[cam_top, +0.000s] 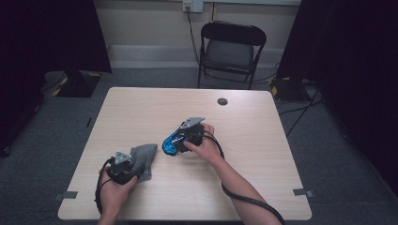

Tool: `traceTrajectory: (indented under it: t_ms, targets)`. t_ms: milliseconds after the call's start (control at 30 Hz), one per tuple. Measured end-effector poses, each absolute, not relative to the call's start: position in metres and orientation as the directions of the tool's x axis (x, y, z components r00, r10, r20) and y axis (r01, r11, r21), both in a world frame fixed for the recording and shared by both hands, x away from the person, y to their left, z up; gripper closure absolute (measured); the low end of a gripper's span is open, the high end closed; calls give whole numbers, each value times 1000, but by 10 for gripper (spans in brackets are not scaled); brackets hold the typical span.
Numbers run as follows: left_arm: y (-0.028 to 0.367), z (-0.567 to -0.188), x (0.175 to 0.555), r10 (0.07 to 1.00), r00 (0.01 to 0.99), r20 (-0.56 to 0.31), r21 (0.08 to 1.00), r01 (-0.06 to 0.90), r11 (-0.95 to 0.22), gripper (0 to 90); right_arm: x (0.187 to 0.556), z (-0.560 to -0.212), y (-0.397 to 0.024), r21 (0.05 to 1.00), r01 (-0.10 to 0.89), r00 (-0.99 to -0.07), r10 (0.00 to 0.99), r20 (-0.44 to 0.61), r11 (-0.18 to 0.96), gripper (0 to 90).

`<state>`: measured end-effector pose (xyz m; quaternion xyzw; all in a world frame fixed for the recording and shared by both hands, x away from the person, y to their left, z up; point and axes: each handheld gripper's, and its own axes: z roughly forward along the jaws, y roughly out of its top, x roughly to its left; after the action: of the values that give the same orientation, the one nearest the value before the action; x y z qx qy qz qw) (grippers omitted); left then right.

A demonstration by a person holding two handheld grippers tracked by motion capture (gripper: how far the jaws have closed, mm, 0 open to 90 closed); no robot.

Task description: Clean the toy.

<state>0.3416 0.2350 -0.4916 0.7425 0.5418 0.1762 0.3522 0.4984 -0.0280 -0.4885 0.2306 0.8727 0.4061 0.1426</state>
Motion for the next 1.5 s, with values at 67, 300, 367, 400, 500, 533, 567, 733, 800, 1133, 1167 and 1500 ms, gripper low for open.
traceTrajectory:
  t_ms: [67,300,367,400,500,533,567,733,800,1133,1167,1500]
  targets:
    - [233,-491,343,930,342,-133,713,685,-150,660,498,-488,-26,766,299,-847,527,-61,569,91]
    - [230,-488,354,937,311,-160,701,704,-114,700,497,-486,-24,753,310,-845,531,-61,580,90]
    - [229,-486,360,948,286,-141,706,701,-106,706,497,-487,-25,758,307,-844,532,-62,576,90]
    - [229,-485,364,953,272,-135,710,697,-98,707,497,-487,-24,758,308,-843,534,-62,575,90]
    - [220,-484,374,953,268,-141,692,715,-99,707,497,-487,-24,757,310,-842,536,-62,576,91]
    - [215,-484,377,953,272,-132,679,726,-113,707,496,-486,-24,754,314,-841,538,-61,577,91]
    - [209,-482,380,954,279,-113,664,735,-136,708,497,-486,-24,752,315,-841,537,-61,579,91]
    - [180,-478,383,919,361,-158,606,770,-199,727,496,-486,-23,749,320,-839,541,-61,580,91]
    - [175,-476,382,912,369,-182,589,783,-199,734,495,-486,-23,751,322,-836,546,-60,576,91]
    - [169,-475,375,861,425,-278,556,803,-217,735,496,-485,-22,741,330,-834,548,-62,585,91]
    - [167,-475,373,854,430,-291,549,806,-219,735,496,-485,-22,741,331,-834,549,-61,585,91]
    - [147,-474,364,814,486,-318,542,797,-264,735,495,-484,-21,736,337,-829,555,-63,587,92]
